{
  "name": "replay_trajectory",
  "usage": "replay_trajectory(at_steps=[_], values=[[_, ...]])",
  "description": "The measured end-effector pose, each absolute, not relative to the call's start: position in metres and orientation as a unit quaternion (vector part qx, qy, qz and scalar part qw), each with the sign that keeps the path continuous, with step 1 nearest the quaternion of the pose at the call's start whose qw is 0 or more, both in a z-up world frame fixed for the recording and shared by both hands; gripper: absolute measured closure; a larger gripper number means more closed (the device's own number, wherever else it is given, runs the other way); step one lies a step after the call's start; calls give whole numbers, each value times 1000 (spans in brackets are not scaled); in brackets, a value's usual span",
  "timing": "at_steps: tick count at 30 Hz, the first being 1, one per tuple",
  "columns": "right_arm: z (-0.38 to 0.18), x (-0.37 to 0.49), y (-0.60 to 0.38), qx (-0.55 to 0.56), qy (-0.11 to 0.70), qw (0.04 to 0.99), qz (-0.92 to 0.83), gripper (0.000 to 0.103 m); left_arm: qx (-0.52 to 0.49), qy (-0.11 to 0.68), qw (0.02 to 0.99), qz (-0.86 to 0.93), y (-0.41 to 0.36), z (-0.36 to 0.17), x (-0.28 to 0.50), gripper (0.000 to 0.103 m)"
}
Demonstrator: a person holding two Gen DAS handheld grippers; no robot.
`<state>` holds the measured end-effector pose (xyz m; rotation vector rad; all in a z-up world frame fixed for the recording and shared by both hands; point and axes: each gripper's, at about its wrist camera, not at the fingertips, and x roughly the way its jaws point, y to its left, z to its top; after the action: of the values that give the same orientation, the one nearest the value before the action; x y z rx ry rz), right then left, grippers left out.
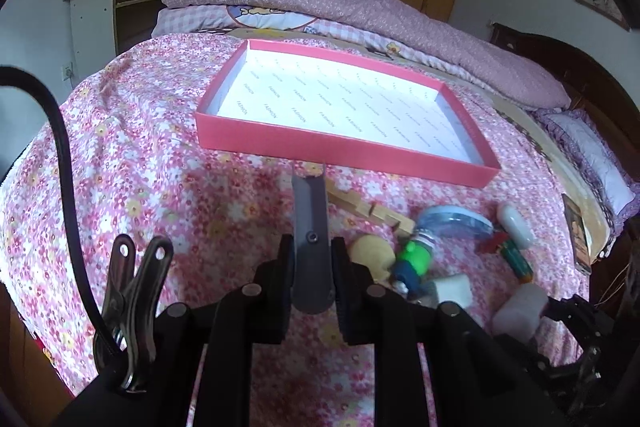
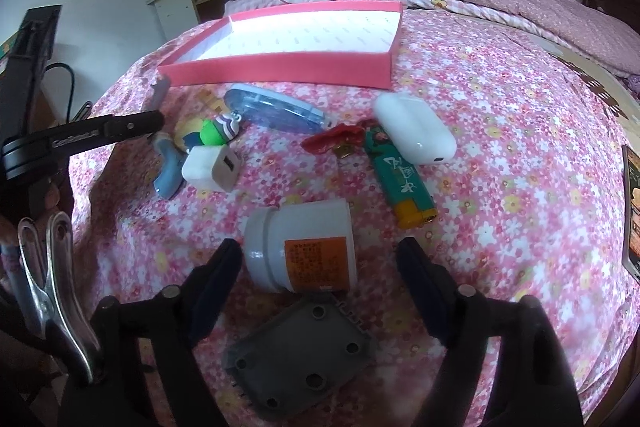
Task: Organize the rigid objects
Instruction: 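Lift the grey piece with the left gripper while the right gripper grasps the white orange-labelled jar, then lower the grey piece into the pink tray with the left gripper while the right gripper releases the jar there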
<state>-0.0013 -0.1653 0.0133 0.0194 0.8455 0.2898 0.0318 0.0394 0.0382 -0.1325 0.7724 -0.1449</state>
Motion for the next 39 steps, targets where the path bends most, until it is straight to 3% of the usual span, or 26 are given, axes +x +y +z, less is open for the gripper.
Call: replay_trajectory(at_steps=[1,2,4,19,30,39], values=[[14,-2,-166,9,407,903,137,38,-64,375,922,-72,39,39,30,85],[15,-2,-166,9,405,903,139,52,-65,374,922,-74,38,40,28,85],[17,-3,-168,15,404,903,143,55,-65,372,923,-77,37,42,25,85],[45,7,-167,27,389,906,166,56,-59,357,928,-84,34,67,31,85],[71,63,-166,57,379,909,165,56,-44,343,935,-74,26,88,87,85],[70,115,-159,63,386,908,147,55,-48,363,929,-50,25,76,139,85]])
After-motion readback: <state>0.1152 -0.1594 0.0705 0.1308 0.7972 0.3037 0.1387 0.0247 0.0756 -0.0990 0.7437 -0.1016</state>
